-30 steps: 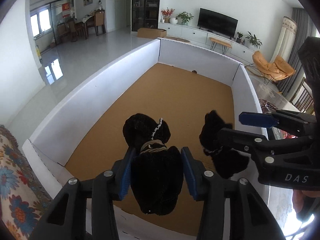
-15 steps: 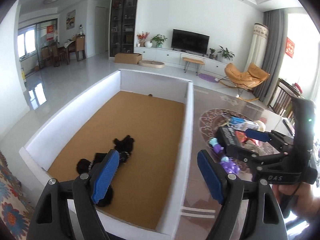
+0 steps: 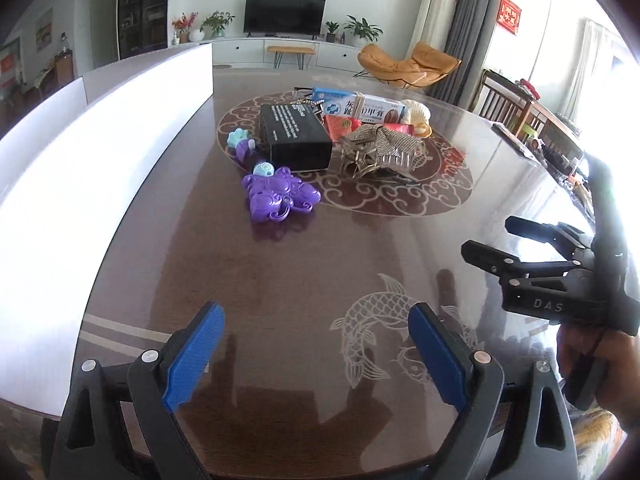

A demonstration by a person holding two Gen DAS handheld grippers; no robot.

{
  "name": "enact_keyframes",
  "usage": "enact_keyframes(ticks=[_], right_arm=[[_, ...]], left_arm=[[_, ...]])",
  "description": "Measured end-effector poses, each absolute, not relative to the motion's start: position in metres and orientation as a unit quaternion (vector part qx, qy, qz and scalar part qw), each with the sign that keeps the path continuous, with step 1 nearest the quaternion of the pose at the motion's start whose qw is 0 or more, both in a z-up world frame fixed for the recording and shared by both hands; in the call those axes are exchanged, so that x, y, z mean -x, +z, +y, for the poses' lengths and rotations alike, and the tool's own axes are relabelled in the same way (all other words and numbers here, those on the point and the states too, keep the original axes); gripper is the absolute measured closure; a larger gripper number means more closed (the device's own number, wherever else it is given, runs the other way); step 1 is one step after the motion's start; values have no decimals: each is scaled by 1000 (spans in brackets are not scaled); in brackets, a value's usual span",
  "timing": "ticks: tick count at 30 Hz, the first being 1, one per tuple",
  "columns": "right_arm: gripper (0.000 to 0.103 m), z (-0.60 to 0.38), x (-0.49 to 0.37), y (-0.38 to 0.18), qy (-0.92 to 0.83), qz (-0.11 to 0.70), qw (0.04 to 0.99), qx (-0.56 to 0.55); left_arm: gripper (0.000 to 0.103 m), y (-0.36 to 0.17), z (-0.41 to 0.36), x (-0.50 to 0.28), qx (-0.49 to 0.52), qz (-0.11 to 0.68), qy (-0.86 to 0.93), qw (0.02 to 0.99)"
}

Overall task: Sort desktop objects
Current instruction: 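Move the right tool back over the rhinestone bow hair clip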

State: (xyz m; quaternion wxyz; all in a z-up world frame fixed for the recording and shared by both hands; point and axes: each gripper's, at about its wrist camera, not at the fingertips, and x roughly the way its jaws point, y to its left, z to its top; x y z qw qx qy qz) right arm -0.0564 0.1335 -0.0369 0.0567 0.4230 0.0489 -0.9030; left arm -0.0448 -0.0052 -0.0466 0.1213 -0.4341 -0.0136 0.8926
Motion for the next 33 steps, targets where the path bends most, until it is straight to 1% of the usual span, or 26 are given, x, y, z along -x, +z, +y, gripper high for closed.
enact_keyframes(ticks=[8,11,16,24,25,26,33], right_arm=[[13,122,56,-47,-900,43,47,-432],[10,123,57,-48,-899,29,37,-435],[0,127,59,-50,-896,18,21,-443],[0,128,60,-51,-895,17,17,-445],[0,128,61,-52,-895,17,17,-445],[0,128,61,-52,-895,17,17,-445],[0,128,61,-52,-895,17,17,-445]], left_arm=[[9,-64,-16,39,432,2,897,88],[9,-65,-13,38,426,15,901,81],[9,-66,-12,35,418,24,905,75],[7,-67,-12,31,413,32,907,77],[2,-68,-12,31,415,32,906,76],[0,-69,-12,32,416,32,906,74],[0,-70,-13,30,413,31,907,76]])
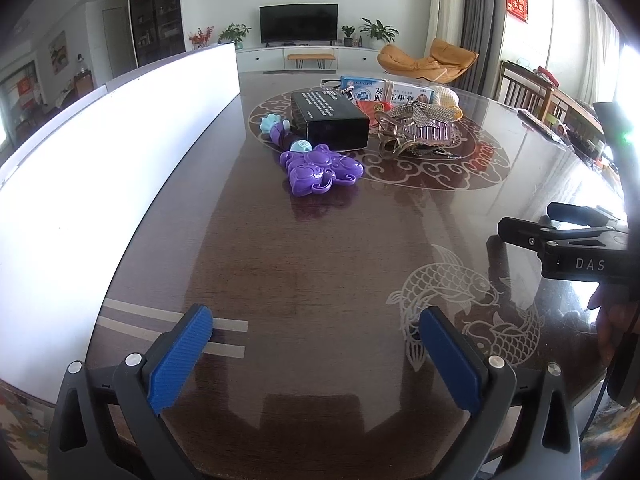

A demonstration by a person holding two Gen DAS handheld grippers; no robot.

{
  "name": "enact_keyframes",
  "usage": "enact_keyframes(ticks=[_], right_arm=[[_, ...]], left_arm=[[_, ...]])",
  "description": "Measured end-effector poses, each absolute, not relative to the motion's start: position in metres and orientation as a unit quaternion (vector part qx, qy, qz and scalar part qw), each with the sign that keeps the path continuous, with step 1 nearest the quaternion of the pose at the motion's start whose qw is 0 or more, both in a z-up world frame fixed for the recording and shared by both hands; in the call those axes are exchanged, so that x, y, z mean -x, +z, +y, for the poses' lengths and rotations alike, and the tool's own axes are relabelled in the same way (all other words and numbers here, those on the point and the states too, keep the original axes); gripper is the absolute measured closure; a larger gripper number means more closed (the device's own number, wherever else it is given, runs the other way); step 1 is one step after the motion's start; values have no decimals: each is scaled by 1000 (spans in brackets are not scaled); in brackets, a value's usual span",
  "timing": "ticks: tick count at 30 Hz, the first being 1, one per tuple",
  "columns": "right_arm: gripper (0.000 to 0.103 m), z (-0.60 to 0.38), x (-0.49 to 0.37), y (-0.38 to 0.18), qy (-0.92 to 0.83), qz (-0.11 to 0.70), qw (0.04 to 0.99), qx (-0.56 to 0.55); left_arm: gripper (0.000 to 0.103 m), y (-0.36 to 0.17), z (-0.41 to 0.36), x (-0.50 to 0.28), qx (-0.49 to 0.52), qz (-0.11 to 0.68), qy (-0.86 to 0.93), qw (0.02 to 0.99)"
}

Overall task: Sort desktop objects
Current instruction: 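Move the right tool back over the rhinestone bow hair clip, then close the right tool on the rhinestone bow hair clip and lift it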

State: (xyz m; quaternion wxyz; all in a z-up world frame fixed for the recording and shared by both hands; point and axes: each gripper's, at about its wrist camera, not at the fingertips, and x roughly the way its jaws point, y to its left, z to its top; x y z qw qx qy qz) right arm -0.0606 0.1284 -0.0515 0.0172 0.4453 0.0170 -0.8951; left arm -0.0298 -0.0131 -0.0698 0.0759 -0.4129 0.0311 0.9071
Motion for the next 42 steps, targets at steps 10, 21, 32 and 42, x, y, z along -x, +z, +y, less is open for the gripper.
enact_keyframes(ticks=[10,21,32,42], right_arm=[[0,128,61,-52,-895,17,17,-445],[0,128,61,-52,-895,16,18,-446],[0,91,106,-11,-907,50,99,-407],[27,42,195,-35,-873,107,124,-460]], left_arm=[[0,-69,-14,28,412,31,908,74],[0,-71,-29,23,408,28,910,68],[0,-72,-35,20,391,25,918,62],[0,-74,-34,18,387,25,920,59]])
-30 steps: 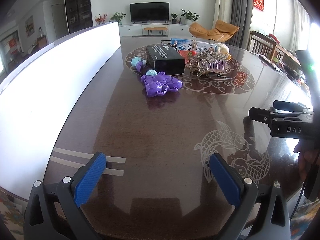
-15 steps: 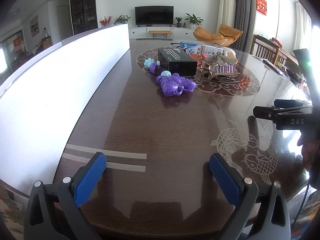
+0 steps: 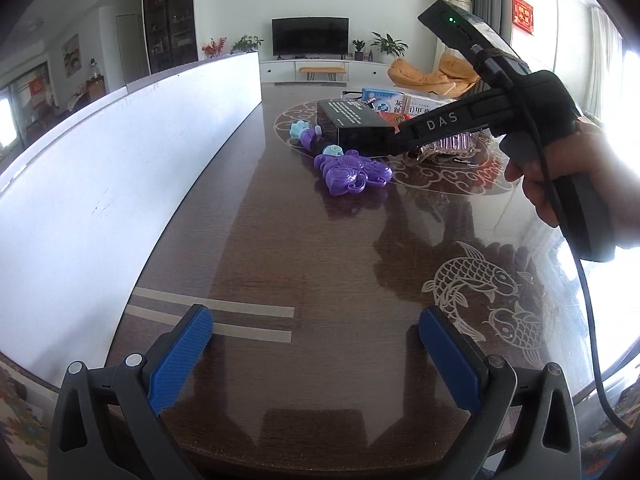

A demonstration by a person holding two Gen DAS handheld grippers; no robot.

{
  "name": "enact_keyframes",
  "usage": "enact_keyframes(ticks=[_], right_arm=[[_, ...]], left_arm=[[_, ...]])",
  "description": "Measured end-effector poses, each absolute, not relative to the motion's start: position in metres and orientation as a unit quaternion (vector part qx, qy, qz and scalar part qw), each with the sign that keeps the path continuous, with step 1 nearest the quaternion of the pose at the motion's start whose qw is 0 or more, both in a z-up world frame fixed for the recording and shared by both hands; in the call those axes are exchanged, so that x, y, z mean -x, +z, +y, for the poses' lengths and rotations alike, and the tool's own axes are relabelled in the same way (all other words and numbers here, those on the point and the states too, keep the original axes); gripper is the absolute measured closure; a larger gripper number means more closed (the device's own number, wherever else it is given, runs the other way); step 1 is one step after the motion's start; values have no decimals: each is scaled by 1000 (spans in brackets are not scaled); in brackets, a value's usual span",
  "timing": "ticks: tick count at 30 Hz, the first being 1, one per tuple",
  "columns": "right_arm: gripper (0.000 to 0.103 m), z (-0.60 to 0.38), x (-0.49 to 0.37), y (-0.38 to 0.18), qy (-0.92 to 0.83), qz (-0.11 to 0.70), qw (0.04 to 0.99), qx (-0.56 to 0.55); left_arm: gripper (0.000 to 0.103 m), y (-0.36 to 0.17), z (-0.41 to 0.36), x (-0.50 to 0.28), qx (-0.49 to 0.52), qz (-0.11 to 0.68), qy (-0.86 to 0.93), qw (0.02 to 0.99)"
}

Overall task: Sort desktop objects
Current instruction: 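Close the right tool on the rhinestone bow hair clip and lift it, then grasp the purple toy with teal handle with the left tool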

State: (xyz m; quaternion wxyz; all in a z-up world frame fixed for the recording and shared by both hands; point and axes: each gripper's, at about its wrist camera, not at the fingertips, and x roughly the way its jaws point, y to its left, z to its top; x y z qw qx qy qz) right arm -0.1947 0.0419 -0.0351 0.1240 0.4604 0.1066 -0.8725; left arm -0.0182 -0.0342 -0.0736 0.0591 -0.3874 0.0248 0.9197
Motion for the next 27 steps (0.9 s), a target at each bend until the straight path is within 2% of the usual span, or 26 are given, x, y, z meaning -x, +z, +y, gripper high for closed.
enact_keyframes(ticks=[1,3,10,13,15,20,25,26,27], right_arm=[[44,44,198,-40,-868,106,129,-469],[54,55,199,-41,-871,74,137,-466],[54,92,141,-44,-884,60,124,-447],[54,105,108,-46,-889,62,117,-438],[53,113,97,-46,-889,55,119,-439],[53,114,87,-46,-893,58,118,-430],[53,116,86,-45,-893,54,118,-431],[53,115,87,-46,-893,56,117,-431],[53,115,86,-45,-893,60,115,-430]], left_arm=[[0,-74,-34,18,387,25,920,59],[0,-73,-34,18,387,25,920,59],[0,-69,-33,28,422,12,906,43],[0,-60,-37,52,442,-66,892,76],[0,-58,-32,78,457,-84,883,71],[0,-60,-18,142,475,-80,875,35],[0,-66,-1,177,476,-28,879,2],[2,-67,3,178,470,-11,883,-1],[19,-66,6,176,455,7,891,3]])
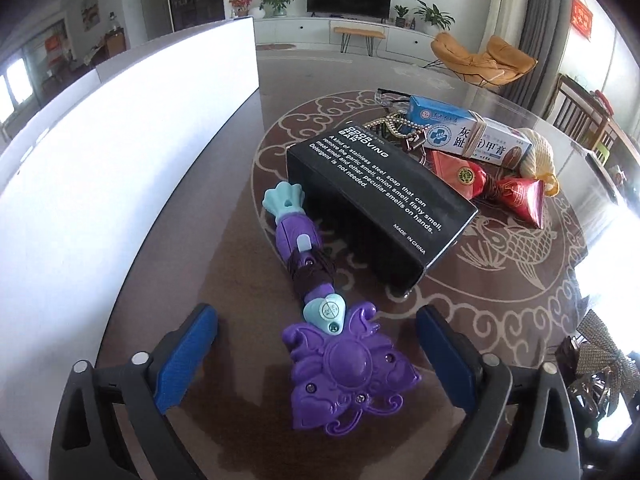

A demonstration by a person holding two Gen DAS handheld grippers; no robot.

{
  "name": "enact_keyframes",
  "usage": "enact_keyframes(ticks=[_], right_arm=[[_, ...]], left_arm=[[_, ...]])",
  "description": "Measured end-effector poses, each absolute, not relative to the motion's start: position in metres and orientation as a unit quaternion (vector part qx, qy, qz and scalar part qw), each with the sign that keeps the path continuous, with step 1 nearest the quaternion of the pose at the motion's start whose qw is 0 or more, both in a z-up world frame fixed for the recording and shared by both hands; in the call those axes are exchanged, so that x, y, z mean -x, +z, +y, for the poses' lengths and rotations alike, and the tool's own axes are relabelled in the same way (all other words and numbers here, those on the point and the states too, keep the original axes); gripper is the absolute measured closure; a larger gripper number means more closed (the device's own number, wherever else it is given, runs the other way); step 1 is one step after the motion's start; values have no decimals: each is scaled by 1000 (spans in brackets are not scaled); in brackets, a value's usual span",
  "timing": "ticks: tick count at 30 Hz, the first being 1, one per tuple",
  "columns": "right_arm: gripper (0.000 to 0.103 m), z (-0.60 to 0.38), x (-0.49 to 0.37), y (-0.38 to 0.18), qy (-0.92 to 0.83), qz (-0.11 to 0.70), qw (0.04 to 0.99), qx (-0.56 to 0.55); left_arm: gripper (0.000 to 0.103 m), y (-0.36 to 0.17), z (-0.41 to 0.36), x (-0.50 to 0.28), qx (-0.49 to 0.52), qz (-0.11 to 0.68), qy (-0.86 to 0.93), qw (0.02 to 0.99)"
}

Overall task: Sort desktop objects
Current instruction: 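Grasp the purple toy with teal handle with the left tool, then carry the purple toy into the white box while the right tool drops the bow clip there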

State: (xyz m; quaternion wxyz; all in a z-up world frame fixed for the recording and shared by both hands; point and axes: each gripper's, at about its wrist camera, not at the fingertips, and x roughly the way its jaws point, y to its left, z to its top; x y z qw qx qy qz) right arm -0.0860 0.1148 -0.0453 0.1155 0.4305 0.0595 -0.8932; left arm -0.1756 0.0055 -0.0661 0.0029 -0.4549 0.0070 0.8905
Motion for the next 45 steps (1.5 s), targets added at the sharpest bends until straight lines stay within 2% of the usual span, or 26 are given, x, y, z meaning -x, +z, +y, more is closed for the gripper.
enact_keyframes(ticks=[1,2,4,9,15,21,27,33,38,41,45], right_arm=[[53,115,86,-45,-893,60,115,-430],[53,115,86,-46,-893,59,115,-430],[53,115,86,-46,-893,59,115,-430],[53,115,86,-46,-893,59,115,-431],[53,117,85,-44,-896,56,115,-426],[54,113,75,-38,-891,36,126,-435],[54,84,78,7,-899,54,160,-403],[54,-2,97,76,-902,73,250,-344],[54,-110,104,111,-873,83,363,-314],[54,-175,111,105,-839,96,420,-333],[53,-235,130,68,-801,124,434,-393]], left_arm=[[47,-64,7,172,441,12,897,17],[57,-61,7,168,435,21,900,26],[61,-59,-2,157,433,17,900,44],[61,-58,-38,104,423,-36,900,98],[61,-49,-59,49,403,-50,907,110],[61,-18,-76,28,363,-87,920,118],[61,39,-111,26,316,-132,933,112],[61,75,-201,40,308,-129,942,33],[61,73,-278,67,345,-110,931,-40],[61,58,-312,82,376,-117,916,-71],[61,28,-334,94,425,-136,891,-87]])
